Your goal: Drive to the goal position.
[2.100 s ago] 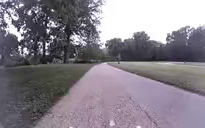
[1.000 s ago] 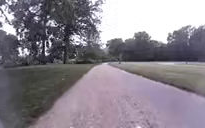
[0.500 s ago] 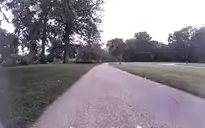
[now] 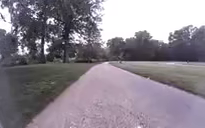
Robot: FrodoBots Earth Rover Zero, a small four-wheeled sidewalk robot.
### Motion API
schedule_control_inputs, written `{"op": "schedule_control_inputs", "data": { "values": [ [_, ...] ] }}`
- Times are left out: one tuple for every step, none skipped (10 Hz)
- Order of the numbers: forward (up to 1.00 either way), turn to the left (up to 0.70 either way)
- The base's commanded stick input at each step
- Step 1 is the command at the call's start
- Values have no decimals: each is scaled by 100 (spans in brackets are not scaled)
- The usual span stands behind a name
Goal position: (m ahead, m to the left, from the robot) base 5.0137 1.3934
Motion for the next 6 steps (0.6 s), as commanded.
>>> {"op": "schedule_control_inputs", "data": {
  "values": [
    [70,0],
    [70,0],
    [70,0],
    [70,0],
    [70,0],
    [70,0]
  ]
}}
